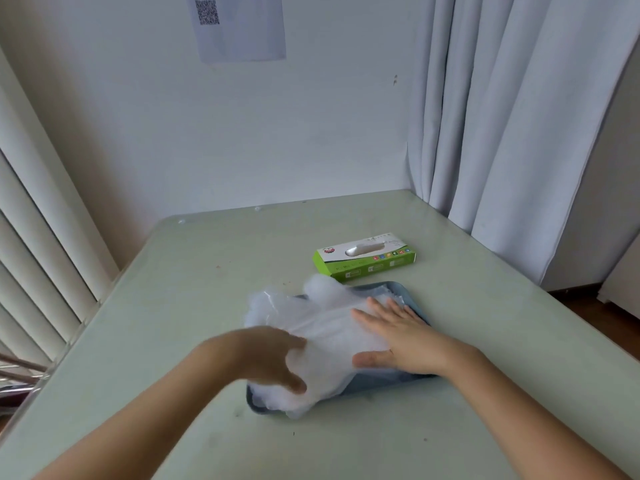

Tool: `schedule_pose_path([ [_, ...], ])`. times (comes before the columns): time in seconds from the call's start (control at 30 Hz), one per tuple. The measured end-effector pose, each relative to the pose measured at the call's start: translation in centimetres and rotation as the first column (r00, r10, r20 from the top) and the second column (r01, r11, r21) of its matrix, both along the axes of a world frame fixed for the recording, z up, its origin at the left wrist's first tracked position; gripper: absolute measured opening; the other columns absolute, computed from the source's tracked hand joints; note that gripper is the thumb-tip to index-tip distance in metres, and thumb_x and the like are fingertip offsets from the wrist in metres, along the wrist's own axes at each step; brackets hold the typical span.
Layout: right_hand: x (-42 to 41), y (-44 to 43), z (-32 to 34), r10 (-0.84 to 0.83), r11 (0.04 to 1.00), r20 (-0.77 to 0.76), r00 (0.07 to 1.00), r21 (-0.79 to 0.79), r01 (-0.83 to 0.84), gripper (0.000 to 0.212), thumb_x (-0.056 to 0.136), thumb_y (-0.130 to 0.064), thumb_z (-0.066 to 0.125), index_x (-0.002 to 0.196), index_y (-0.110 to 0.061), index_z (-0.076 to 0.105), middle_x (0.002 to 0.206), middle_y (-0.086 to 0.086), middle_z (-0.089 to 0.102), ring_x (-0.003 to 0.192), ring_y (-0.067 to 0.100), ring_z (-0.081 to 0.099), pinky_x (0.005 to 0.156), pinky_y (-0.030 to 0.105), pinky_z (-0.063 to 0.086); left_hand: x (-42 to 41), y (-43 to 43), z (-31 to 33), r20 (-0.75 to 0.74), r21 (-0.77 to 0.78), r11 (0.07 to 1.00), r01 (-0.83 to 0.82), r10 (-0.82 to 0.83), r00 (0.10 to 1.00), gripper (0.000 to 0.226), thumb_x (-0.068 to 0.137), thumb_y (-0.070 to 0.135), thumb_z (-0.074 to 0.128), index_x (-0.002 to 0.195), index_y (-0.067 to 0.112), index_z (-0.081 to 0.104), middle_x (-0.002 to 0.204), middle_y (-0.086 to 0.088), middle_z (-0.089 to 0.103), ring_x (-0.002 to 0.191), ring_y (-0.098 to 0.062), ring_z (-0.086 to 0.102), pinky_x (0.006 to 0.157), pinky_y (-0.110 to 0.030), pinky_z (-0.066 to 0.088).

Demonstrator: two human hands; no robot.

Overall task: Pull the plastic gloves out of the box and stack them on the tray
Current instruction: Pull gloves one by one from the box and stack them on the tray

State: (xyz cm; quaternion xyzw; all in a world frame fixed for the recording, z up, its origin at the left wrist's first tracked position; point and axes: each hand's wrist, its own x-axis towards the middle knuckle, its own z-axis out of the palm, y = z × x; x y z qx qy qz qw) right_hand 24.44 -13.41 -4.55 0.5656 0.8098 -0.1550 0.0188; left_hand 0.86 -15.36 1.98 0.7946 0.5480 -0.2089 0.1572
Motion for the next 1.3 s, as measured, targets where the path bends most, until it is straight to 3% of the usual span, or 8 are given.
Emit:
schedule_pose_path([
  [0.1,0.2,0.8,1.4,0.006,0.991,-0.161,0.987,0.136,0.016,0.101,0.059,-0.089,0.033,0.135,-0.024,0.049,0.139,-0.001,0.047,0.131,0.017,0.037,0.109,0.029,0.025,-0.6,2.6,2.0,0.113,0.115,0.987,-0.115,0.102,0.988,0.052,0.082,0.055,0.064,0.124,0.026,0.059,0.122,0.006,0.06,0.114,-0.014,0.054,0.097,-0.025,0.042],
  [0.2,1.4,3.5,3.2,-0.088,0.953,-0.341,0.936,0.245,0.178,0.052,0.082,-0.054,0.064,0.121,-0.019,0.063,0.114,-0.006,0.059,0.105,0.01,0.054,0.088,0.022,0.038,-0.1,6.3,2.8,0.396,0.257,0.938,-0.232,0.117,0.911,0.029,0.084,0.047,0.066,0.095,0.021,0.07,0.085,0.008,0.067,0.089,-0.015,0.062,0.078,-0.025,0.048],
  [0.33,2.3,8.8,4.9,-0.198,0.895,-0.397,0.896,0.299,0.33,0.022,0.087,-0.026,0.067,0.106,-0.017,0.07,0.104,-0.003,0.066,0.1,0.016,0.06,0.08,0.023,0.042,2.8,10.8,2.7,0.545,0.346,0.901,-0.263,0.035,0.838,0.038,0.088,0.037,0.064,0.121,0.018,0.062,0.12,0.0,0.064,0.111,-0.016,0.058,0.09,-0.024,0.041],
  [0.6,0.9,16.4,4.4,-0.204,0.944,-0.332,0.921,0.181,0.275,0.049,0.088,-0.02,0.067,0.134,-0.012,0.054,0.138,0.008,0.049,0.124,0.022,0.047,0.101,0.024,0.033,8.0,17.4,-1.6,0.491,0.226,0.951,-0.211,0.076,0.868,0.066,0.092,0.04,0.057,0.145,0.01,0.032,0.146,-0.007,0.042,0.133,-0.024,0.038,0.104,-0.031,0.031],
  [0.73,0.7,16.8,4.4,-0.192,0.951,-0.406,0.893,0.148,0.272,0.02,0.083,-0.021,0.071,0.1,-0.01,0.075,0.098,0.005,0.068,0.075,0.018,0.061,0.071,0.028,0.049,8.2,18.7,-4.0,0.451,0.125,0.973,-0.192,0.117,0.885,0.076,0.096,0.05,0.043,0.152,0.011,0.011,0.16,-0.006,0.011,0.147,-0.027,0.008,0.117,-0.043,0.016],
  [0.9,1.2,17.3,4.4,-0.17,0.945,-0.369,0.914,0.201,0.257,0.005,0.079,-0.019,0.075,0.082,-0.019,0.079,0.072,0.005,0.069,0.067,0.021,0.06,0.057,0.025,0.042,7.9,19.0,-4.9,0.494,0.114,0.978,-0.174,0.096,0.864,0.074,0.098,0.048,0.04,0.153,0.017,0.002,0.161,-0.005,-0.007,0.147,-0.027,-0.01,0.117,-0.039,0.005],
  [1.13,1.4,17.8,5.8,-0.187,0.958,-0.349,0.918,0.143,0.249,0.007,0.081,-0.017,0.072,0.074,-0.017,0.074,0.069,-0.009,0.066,0.076,0.015,0.063,0.063,0.022,0.044,7.7,19.0,-5.3,0.53,0.115,0.978,-0.172,0.086,0.844,0.074,0.097,0.047,0.042,0.153,0.017,0.003,0.161,-0.006,-0.006,0.147,-0.027,-0.01,0.117,-0.038,0.004],
  [1.3,-1.0,17.7,4.6,-0.383,0.903,-0.134,0.914,0.152,0.401,0.043,0.088,-0.038,0.062,0.059,-0.01,0.046,0.057,0.001,0.044,0.058,0.021,0.046,0.049,0.026,0.029,7.7,19.2,-5.9,0.557,0.118,0.973,-0.198,0.1,0.824,0.079,0.096,0.049,0.043,0.153,0.013,0.001,0.161,-0.004,-0.006,0.147,-0.025,-0.009,0.117,-0.035,0.003],
])
